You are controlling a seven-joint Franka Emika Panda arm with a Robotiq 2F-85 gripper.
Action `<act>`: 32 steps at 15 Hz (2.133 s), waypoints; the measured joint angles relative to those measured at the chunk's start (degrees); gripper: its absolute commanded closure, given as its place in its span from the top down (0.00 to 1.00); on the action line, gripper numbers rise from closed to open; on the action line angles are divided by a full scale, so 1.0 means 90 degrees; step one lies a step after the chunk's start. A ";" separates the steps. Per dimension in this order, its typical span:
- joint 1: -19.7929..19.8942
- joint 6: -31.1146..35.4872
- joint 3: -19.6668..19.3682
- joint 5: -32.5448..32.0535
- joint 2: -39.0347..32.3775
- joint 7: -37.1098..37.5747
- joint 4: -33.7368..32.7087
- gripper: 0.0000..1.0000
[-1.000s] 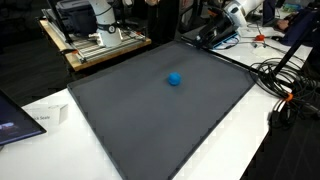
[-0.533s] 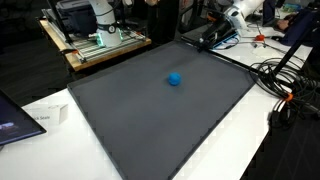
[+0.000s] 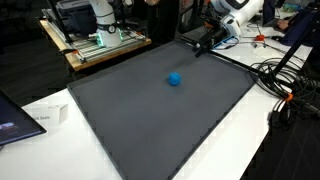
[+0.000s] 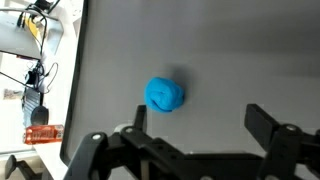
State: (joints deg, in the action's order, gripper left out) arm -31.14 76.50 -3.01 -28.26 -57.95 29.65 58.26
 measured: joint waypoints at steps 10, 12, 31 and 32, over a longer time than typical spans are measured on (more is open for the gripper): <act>0.0735 0.0030 0.0169 0.0448 0.0623 -0.0977 0.0014 1.00; 0.0995 0.0043 0.0254 0.0707 0.0752 -0.1287 0.0015 1.00; 0.3242 0.1254 0.0656 0.2727 0.2023 -0.3736 0.1731 1.00; 0.3353 0.1392 0.0654 0.2822 0.2069 -0.3827 0.1829 1.00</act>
State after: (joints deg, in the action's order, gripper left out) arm -0.96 89.03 2.87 -2.86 -39.33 -4.80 74.72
